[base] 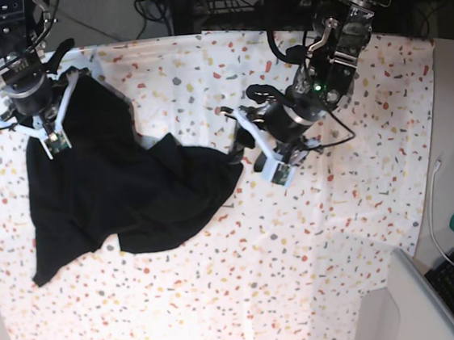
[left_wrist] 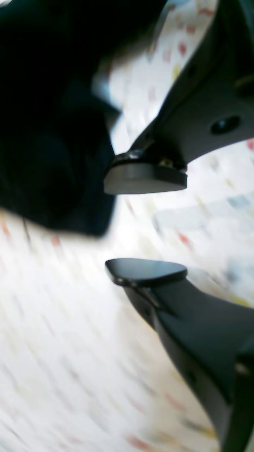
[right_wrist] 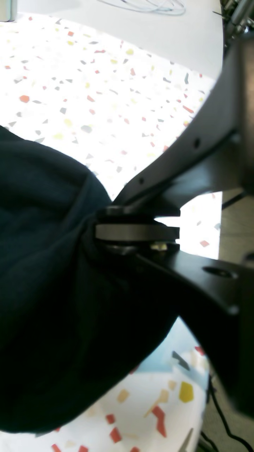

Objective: Layout the t-shirt on the table in an organized manner, then fold the t-shirt properly
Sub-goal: 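Grasp the shirt hem with the left gripper and pull it away from the right gripper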

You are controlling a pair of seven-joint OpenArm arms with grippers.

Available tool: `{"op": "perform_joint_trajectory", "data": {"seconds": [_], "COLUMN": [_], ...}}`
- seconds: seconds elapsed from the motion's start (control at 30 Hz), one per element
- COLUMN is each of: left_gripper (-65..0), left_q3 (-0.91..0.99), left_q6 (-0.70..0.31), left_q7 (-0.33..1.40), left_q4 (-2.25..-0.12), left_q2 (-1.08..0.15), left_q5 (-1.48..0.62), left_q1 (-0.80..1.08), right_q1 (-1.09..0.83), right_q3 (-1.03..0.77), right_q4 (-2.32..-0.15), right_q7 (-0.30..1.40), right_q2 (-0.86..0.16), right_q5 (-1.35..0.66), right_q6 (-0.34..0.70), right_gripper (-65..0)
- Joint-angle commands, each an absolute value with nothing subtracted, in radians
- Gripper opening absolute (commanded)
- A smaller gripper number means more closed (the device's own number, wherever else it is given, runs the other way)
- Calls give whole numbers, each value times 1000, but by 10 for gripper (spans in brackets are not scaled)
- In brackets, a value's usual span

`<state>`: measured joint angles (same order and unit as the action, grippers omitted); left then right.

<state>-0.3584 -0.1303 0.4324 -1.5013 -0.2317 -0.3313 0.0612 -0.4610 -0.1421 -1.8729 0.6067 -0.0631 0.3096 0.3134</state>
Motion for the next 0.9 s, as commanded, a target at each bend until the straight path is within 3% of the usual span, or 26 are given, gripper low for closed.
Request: {"op": "perform_joint_trajectory", "data": {"seconds": [0.0,0.17,0.33,0.5,0.67,0.87], "left_gripper": [-369,-402,-640,-650,-650,-650], "left_q3": [-394,-499,-564,-503,-484,-479], "left_q6": [-130,-130,-130,-125,-124,-124], "left_q7": [407,407,407,321,236,239], "left_q4": [-1506,-1377,-1171,-929,-716,-743], "left_q2": [-209,-97,4,42,-12,-143], "left_q5": [-337,-338,-337,-337,-332,-297], "left_q1": [27,-77,-179,-298,-401,-423], "right_q1": [-461,-461,-461,-461,-461,-403], "right_q3": [-145,-145,-145,-151,-153,-150], "right_q4": [-1888,-1888,-1888,-1888,-1883,-1758], "right_q7": [595,595,595,595,595,593], "right_q2": [-70,-67,-67,-76,-116,-153], "right_q5": [312,311,311,311,312,312], "right_q6": [306,306,306,306,306,312], "right_gripper": [-650,-650,-650,-650,-650,-650]}}
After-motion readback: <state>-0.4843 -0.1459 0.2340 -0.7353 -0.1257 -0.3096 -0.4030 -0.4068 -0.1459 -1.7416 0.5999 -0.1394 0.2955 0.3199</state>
